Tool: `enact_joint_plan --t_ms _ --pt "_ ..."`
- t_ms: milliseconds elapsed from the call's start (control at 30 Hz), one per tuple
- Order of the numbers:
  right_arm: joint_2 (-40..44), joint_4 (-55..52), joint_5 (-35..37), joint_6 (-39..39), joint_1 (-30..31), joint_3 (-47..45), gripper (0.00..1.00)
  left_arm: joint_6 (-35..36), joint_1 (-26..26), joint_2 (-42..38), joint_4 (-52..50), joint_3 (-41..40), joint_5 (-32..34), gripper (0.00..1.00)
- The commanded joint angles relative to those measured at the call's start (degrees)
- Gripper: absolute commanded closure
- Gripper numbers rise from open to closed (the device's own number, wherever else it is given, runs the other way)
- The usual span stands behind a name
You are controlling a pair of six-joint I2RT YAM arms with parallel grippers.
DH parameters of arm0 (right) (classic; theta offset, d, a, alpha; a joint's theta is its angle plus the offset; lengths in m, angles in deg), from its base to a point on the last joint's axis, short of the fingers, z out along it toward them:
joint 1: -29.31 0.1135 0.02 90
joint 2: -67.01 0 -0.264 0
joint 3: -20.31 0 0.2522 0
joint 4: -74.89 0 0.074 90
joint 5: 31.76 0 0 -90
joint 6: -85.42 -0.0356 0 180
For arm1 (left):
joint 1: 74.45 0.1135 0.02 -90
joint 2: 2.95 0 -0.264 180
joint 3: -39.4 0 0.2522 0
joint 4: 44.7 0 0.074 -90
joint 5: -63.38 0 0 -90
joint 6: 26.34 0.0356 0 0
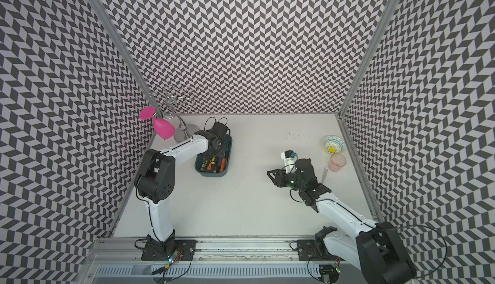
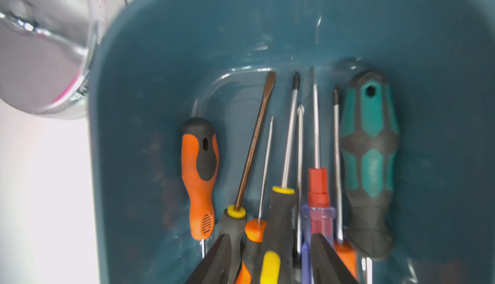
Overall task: Put the screwdriver on the desktop into the storage box
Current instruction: Place the screwdriver in the storage box, then reset both arms
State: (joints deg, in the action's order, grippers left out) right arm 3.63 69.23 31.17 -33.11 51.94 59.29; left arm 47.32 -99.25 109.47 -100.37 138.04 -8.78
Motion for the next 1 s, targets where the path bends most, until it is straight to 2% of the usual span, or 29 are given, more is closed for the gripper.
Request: enact_joint_plan --t_ms 0,100,267,300,333,400,467,500,633,733,867,967 --pt "-0.3 1.8 -0.3 0.1 -0.4 -0.1 0.61 -0.4 -0.5 -5.7 -0.1 0.7 -0.8 0.48" --pt "-0.6 1.1 -0.2 0.4 -0.4 0.5 0.60 -0.7 -0.4 -9.5 1.4 -1.6 -1.9 0.47" --pt "-1.3 -1.1 0.5 1.2 -0.4 2.3 0.57 -1.7 -0.4 -17.1 5.9 -7.3 -3.9 0.37" --pt "-1.3 -1.7 1.0 1.4 -0.4 2.7 0.49 -1.7 -0.4 -18.6 6.8 -8.5 -4.4 0.35" --pt "-1.2 -2.1 1.5 1.4 -0.4 3.0 0.01 -2.0 -0.5 -20.0 7.6 -9.5 -4.9 0.31" --pt "-1.1 -3.1 3.0 1.6 -0.4 3.8 0.00 -2.2 -0.5 -22.7 9.6 -11.7 -5.9 0.24" --pt "-0.9 -4.4 4.9 1.7 -0.4 4.8 0.01 -2.7 -0.4 -26.0 12.0 -14.3 -6.4 0.12" --pt "-0.8 -4.9 6.0 1.7 -0.4 5.4 0.01 -2.7 -0.4 -28.0 14.0 -16.2 -6.5 0.01" --pt "-1.3 -7.6 11.6 1.4 -0.4 8.3 0.01 -3.6 -0.4 -35.2 20.6 -22.3 -5.3 0.00" --pt "-2.5 -10.5 18.9 1.1 -0.4 12.2 0.00 -4.2 -0.2 -38.5 23.7 -24.8 -1.0 0.00" --pt "-2.7 -11.8 36.2 -0.1 -0.4 16.4 0.01 0.1 0.3 -42.9 33.2 -30.7 4.3 0.00" --pt "-1.2 -3.5 48.2 4.8 -0.4 14.7 0.01 5.6 1.3 -45.6 45.8 -37.6 8.8 0.01"
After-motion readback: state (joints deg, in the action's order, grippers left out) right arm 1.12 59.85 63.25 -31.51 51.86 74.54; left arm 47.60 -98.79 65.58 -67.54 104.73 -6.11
